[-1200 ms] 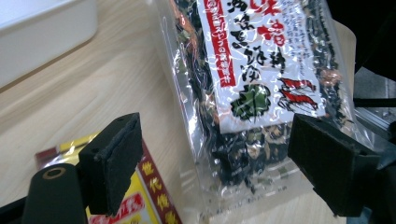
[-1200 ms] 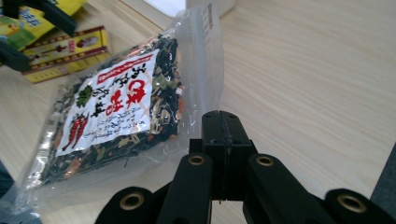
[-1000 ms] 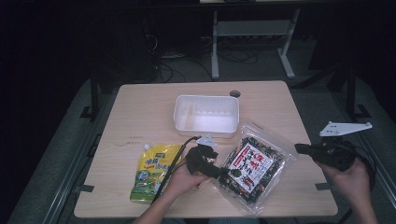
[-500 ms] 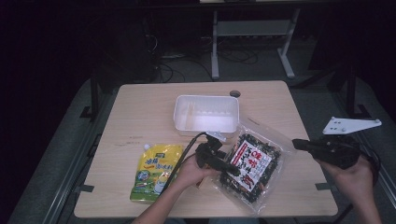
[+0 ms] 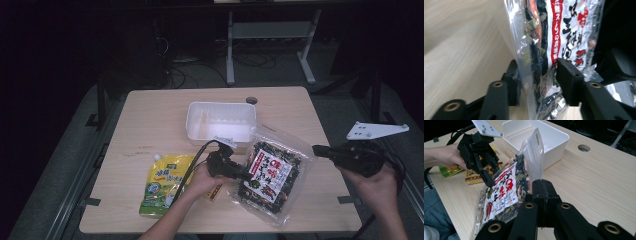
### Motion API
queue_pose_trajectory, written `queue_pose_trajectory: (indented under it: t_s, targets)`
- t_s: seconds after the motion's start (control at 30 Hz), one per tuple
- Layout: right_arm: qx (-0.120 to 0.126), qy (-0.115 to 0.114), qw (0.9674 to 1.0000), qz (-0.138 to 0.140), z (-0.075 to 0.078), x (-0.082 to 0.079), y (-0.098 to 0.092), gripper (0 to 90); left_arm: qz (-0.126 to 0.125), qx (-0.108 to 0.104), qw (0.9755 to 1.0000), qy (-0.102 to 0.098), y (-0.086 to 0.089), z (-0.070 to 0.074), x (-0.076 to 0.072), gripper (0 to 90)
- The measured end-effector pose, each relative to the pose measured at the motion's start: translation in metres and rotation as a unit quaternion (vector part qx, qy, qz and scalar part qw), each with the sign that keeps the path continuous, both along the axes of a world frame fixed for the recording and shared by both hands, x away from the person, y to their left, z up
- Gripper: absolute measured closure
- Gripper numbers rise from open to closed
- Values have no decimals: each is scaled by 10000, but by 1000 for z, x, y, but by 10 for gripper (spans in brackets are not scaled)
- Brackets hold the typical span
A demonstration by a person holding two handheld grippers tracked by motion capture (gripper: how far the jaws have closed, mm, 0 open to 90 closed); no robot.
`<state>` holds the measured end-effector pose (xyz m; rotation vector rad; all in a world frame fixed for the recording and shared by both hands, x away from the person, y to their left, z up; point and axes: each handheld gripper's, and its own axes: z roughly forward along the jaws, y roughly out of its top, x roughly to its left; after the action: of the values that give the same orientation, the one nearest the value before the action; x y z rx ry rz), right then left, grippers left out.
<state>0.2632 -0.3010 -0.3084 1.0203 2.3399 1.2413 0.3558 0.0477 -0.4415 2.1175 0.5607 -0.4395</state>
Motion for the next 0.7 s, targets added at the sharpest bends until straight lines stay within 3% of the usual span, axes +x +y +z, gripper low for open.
queue_pose_trajectory:
  t_s: [0.17, 0.33, 0.43, 0.57, 0.6, 0.7]
  targets:
    - [63, 34, 10000, -53, -3, 3, -5, 896, -65, -36, 9999, -96, 0, 2, -2, 690]
    - [271, 109, 9995, -106, -9, 9, -14, 894, -152, -16, 9992, -360, 2, 7, -8, 709]
    - [425, 187, 9989, -110, -13, 13, -20, 874, -154, -14, 9991, -395, 3, 9, -9, 715]
    - [618, 272, 9977, -95, -20, 19, -25, 772, -189, -3, 9986, -502, 4, 11, -11, 719]
    - [756, 328, 9965, -102, -24, 22, -26, 670, -202, -9, 9983, -540, 4, 11, -12, 721]
    - [869, 412, 9952, -170, -31, 23, -27, 523, -196, 14, 9983, -548, 4, 11, -12, 721]
